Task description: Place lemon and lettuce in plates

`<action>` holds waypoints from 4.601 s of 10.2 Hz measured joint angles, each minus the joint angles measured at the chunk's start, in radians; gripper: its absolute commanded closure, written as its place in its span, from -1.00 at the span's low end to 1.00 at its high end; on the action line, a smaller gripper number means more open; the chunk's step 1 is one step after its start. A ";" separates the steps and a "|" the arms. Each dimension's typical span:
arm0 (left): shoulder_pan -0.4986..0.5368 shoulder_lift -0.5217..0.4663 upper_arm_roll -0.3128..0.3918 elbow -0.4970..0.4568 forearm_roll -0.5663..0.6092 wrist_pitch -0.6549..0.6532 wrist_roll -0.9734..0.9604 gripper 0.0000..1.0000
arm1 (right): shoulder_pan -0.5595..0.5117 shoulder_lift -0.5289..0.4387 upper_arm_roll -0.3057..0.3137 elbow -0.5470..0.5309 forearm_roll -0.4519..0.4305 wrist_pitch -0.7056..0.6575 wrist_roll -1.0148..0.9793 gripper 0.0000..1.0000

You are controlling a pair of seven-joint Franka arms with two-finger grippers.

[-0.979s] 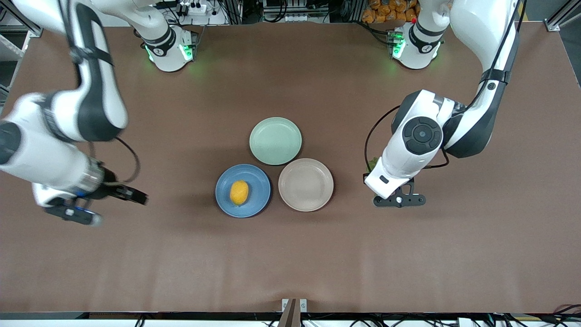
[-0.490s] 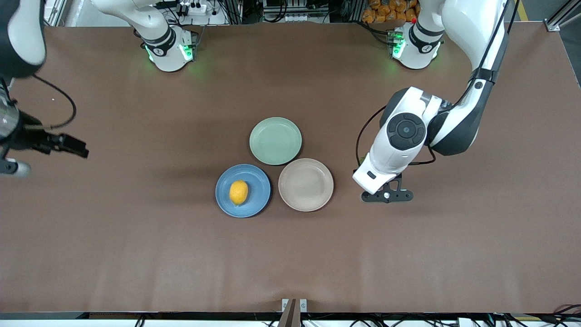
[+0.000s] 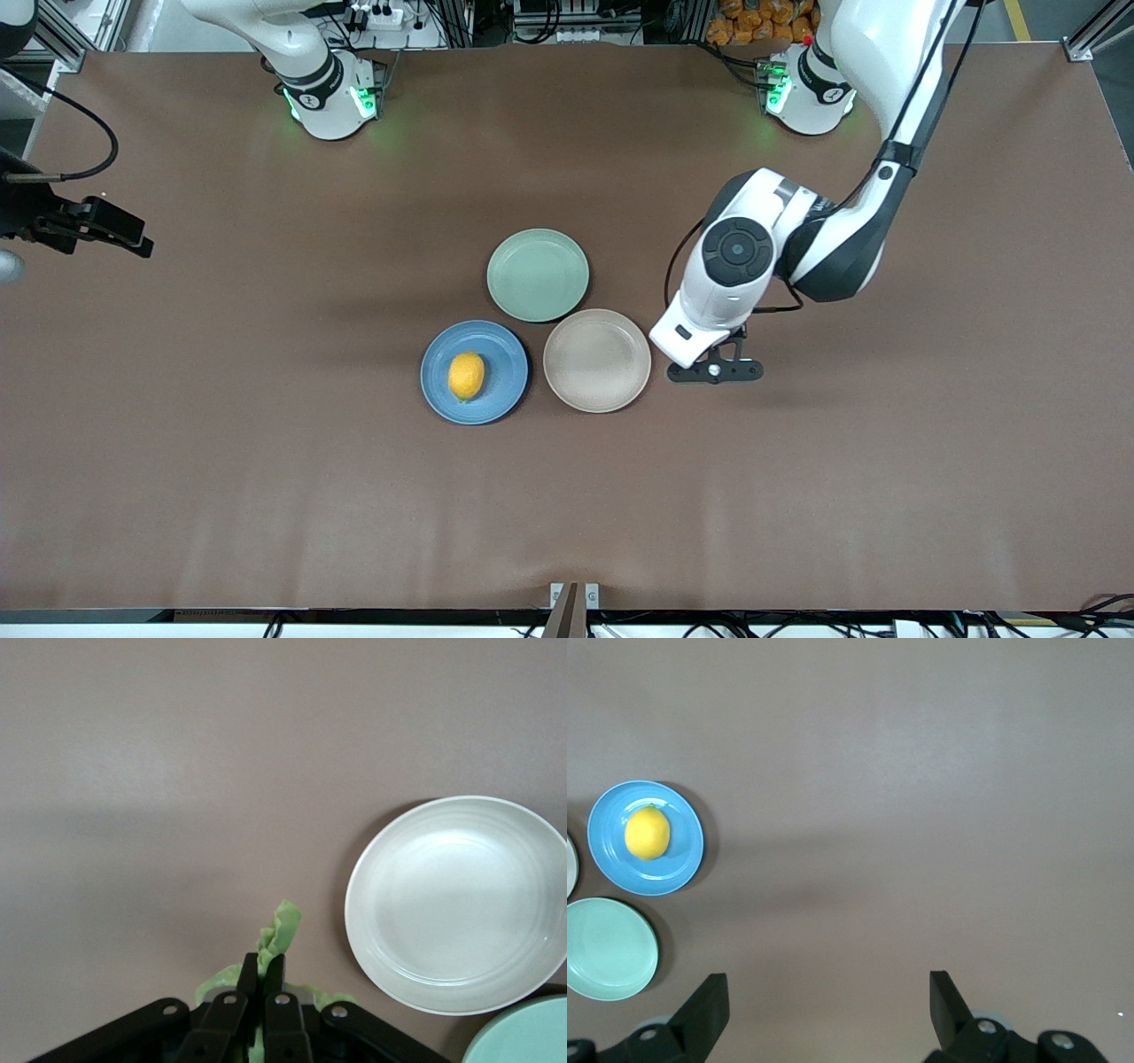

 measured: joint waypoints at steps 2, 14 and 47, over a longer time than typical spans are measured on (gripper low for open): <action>-0.028 0.029 0.001 0.018 0.000 0.000 -0.041 1.00 | -0.030 0.000 0.063 -0.003 -0.015 0.000 0.000 -1.00; -0.171 0.280 0.029 0.097 0.000 0.278 -0.271 -1.00 | -0.078 -0.007 0.129 -0.015 -0.039 -0.030 0.000 -1.00; 0.309 -0.412 0.067 0.108 -0.083 -0.331 0.362 -1.00 | -0.136 -0.008 0.212 -0.031 -0.045 -0.014 0.000 -1.00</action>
